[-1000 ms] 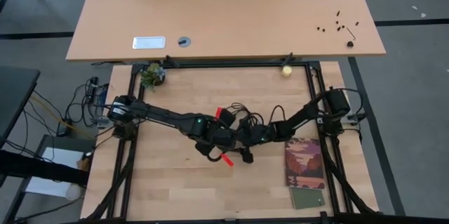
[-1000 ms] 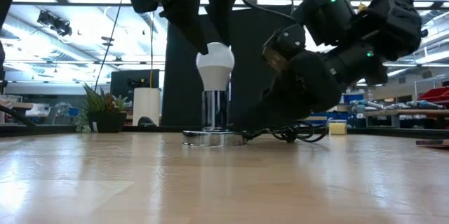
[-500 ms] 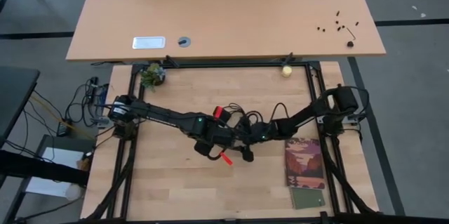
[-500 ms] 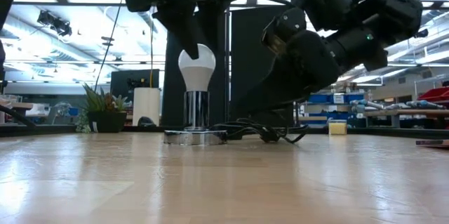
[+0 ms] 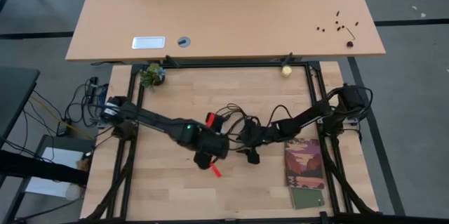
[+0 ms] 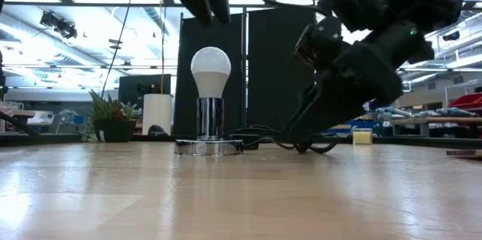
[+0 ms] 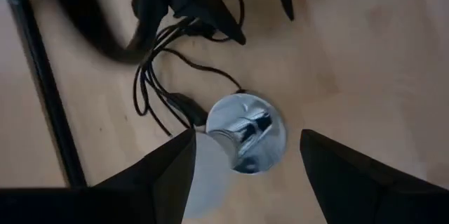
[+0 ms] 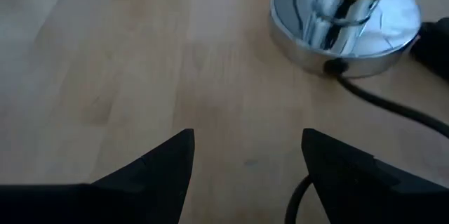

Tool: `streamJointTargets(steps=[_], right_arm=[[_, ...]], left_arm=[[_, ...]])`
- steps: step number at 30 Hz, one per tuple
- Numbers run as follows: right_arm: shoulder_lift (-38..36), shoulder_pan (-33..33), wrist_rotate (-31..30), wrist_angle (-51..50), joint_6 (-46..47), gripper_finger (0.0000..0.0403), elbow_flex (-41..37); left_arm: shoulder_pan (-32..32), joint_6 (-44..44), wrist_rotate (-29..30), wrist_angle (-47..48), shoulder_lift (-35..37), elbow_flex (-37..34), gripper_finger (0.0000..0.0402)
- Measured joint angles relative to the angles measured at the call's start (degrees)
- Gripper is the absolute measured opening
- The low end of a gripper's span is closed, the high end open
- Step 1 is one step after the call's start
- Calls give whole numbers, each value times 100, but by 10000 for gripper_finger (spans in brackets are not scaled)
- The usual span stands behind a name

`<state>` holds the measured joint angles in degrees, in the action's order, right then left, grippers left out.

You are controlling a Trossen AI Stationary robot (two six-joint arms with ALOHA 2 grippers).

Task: Screw lightbulb
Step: Remove the white lightbulb from the silver lamp

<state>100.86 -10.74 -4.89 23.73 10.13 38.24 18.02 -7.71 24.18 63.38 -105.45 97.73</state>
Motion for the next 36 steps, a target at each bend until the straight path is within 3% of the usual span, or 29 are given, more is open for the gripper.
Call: streamJointTargets(steps=[6, 10, 19, 23, 29, 36], right_arm=[[-537, -86, -9, -643, -85, 272, -2], [-969, -130, -24, -766, -32, 272, -2], [-1907, -269, -309, -975, 260, 271, 3], [-2237, -214, -472, -1634, 369, 271, 108], [-2161, -115, -619, -3061, 278, 271, 903], [-1850, 167, -554, -3386, -260, 272, 1587]], left_arm=[[464, 790, 627, 261, 354, -30, 250], [627, 1384, 759, -71, 756, -386, 240], [1106, 2105, 1079, -2223, 1496, -2512, 229], [1262, 2610, 1420, -2849, 1808, -3257, 229], [1400, 3352, 1873, -3581, 2081, -4345, 229], [1283, 3973, 1987, -4747, 2081, -5454, 229]])
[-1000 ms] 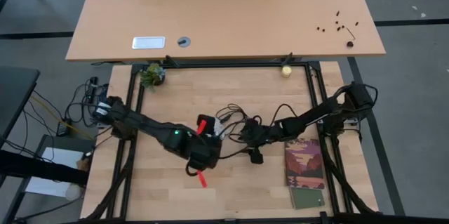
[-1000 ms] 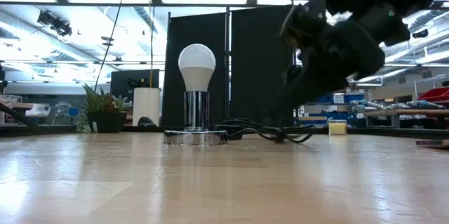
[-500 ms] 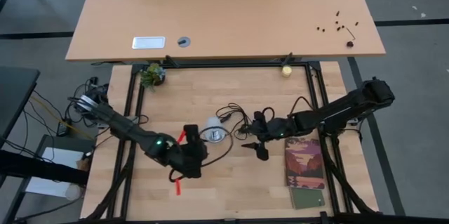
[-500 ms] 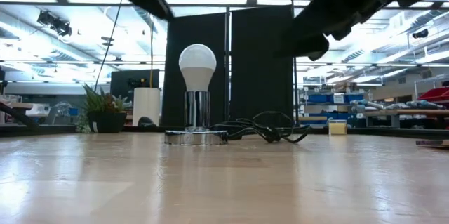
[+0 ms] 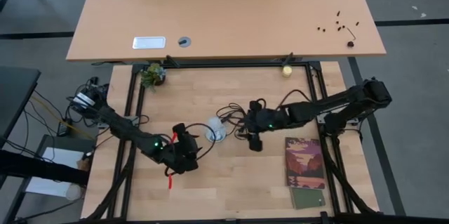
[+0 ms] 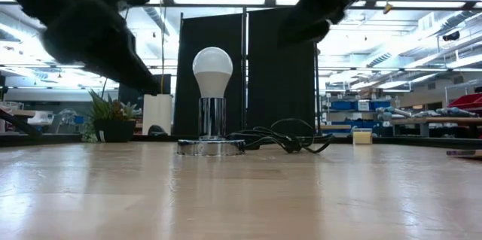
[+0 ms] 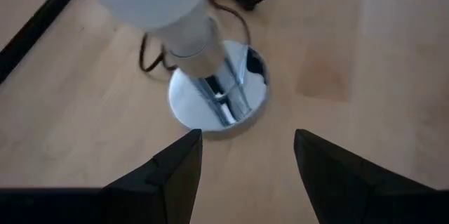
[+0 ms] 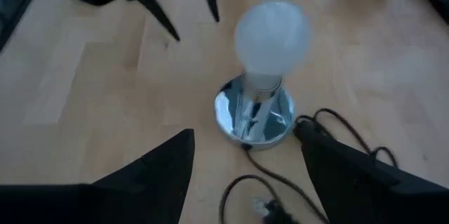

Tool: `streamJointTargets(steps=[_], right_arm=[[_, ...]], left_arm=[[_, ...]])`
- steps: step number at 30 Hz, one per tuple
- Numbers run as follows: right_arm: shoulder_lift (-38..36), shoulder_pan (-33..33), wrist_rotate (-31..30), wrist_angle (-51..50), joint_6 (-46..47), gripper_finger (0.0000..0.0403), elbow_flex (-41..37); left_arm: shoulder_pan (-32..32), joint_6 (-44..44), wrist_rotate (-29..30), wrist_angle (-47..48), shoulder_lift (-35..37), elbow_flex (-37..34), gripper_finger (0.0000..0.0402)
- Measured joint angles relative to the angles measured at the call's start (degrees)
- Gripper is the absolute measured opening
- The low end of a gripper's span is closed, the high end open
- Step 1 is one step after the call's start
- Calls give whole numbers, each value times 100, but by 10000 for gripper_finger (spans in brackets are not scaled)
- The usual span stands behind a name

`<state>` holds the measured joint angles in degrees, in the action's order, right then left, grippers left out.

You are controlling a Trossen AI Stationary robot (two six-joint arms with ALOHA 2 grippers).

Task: Screw lightbulb
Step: Remove the white lightbulb from the silver lamp

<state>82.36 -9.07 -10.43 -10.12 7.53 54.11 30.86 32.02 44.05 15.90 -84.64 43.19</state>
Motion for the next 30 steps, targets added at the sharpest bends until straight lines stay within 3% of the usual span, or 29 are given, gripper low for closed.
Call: streamJointTargets(steps=[4, 19, 25, 30], right_arm=[[270, 220, 229, -20, -80, 276, 287], [1463, 838, 576, -1549, -181, 295, 2041], [1516, 896, 602, -1670, -113, 303, 2489], [1513, 971, 604, -2008, 573, 305, 2903]], left_arm=[[-152, 178, 351, -803, 4, -463, 229], [-941, -633, -2, -4306, -257, -1724, 230], [-1021, -1680, -152, -5452, -995, -1714, 230], [-1248, -1831, -49, -6101, -1844, -1500, 230]])
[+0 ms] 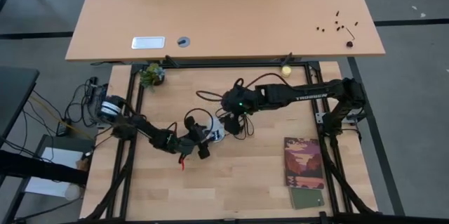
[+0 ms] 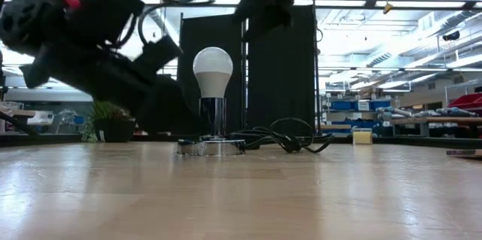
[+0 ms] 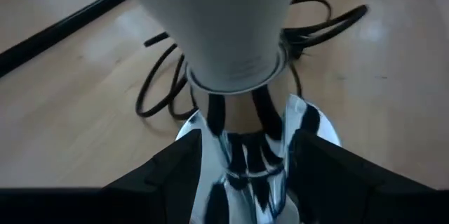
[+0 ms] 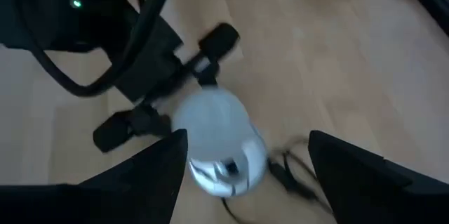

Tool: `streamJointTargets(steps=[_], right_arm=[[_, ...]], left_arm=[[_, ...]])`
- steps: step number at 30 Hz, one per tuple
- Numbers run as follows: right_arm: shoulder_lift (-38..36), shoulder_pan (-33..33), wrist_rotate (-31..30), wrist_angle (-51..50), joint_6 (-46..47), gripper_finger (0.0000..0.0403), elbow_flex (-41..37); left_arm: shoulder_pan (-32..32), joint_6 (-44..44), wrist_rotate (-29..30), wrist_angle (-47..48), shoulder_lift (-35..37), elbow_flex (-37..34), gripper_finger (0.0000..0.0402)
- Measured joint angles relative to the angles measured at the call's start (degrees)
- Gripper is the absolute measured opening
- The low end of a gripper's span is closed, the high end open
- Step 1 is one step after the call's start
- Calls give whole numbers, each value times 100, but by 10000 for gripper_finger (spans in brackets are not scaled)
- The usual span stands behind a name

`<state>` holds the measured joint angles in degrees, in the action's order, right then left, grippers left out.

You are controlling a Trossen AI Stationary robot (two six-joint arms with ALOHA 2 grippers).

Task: Screw lightbulb
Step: Remove the white lightbulb from the silver lamp

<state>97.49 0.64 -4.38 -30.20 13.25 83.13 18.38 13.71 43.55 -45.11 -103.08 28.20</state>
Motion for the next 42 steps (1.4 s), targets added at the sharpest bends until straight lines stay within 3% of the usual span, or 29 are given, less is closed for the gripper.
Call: streamJointTargets(steps=[6, 20, 29, 34, 42], right_arm=[[15, 2, -28, -539, 23, 305, 234], [22, 242, -33, -1086, 11, 300, 236], [51, -19, -52, -1109, 367, 292, 117], [51, -418, -59, -1261, 788, 289, -44], [52, -1236, -1203, -655, 1387, 289, -651]], left_arm=[[-191, -157, 185, -644, -594, 262, 230], [-265, -445, 167, -1212, -736, 511, 199], [-542, -263, -800, -1241, -809, 594, 197], [-630, -255, -837, -1229, -809, 633, 196], [-644, -249, -829, -1151, -803, 633, 196]])
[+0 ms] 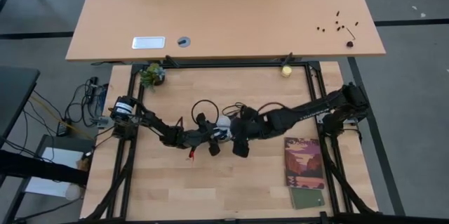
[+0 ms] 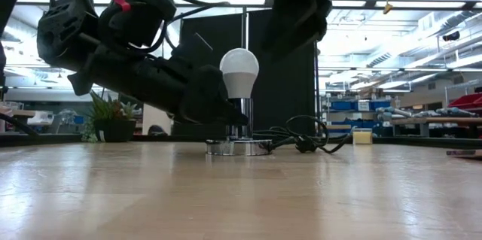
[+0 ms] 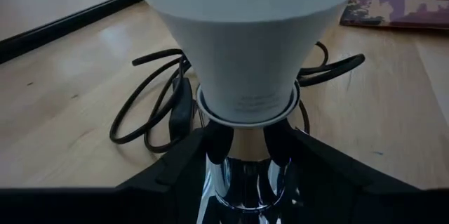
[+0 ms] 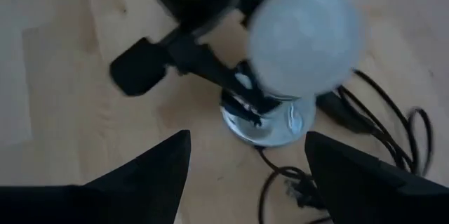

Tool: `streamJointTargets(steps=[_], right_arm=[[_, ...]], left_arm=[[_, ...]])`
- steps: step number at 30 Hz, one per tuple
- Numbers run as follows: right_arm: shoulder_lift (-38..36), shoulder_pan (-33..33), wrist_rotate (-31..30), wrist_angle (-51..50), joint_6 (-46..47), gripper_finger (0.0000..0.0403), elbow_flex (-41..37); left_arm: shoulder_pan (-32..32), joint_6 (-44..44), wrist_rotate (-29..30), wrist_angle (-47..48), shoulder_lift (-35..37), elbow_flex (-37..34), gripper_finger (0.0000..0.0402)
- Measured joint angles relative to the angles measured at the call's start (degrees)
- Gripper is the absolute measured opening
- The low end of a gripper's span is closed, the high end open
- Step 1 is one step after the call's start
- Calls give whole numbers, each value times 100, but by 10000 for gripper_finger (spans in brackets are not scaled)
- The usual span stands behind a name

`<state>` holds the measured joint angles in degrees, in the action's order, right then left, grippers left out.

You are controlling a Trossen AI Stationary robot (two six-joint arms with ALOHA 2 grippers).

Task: Screw lightbulb
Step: Remove the white lightbulb from the silver lamp

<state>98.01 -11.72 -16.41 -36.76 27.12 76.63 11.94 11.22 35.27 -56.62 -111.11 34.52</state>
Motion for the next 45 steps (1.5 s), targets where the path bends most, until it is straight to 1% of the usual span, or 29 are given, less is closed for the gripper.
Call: streamJointTargets(steps=[3, 7, 11, 15, 17, 22, 26, 37, 41, 45], right_arm=[[5, -84, -35, 209, -419, 289, -55], [-11, 23, 201, -68, -305, 289, 143], [-26, 184, 244, -429, -400, 289, 310], [-26, 404, 285, -426, -559, 292, 310], [-26, 468, 410, -423, -615, 297, 310], [-26, 518, 521, -396, -628, 313, 310], [-26, 517, 539, -354, -639, 320, 310], [-26, 514, 582, -389, -654, 321, 312], [-26, 486, 822, -632, -654, 321, 312], [-26, 336, 878, -672, -617, 321, 273]], left_arm=[[0, -2, 0, 22, 1, 0, 197], [0, 4, 2, 26, 3, 0, 197], [-3, 251, 28, 24, 5, 0, 197], [-11, 275, 46, 26, 5, 2, 198], [-11, 275, 48, 26, 5, 2, 198], [-12, 293, 50, 31, 5, 2, 198], [-11, 294, 50, 42, 5, 2, 198], [-13, 251, 42, -49, 5, 0, 198], [-13, 396, 39, -44, 5, 0, 198], [-13, 391, 2, -48, 5, 0, 198]])
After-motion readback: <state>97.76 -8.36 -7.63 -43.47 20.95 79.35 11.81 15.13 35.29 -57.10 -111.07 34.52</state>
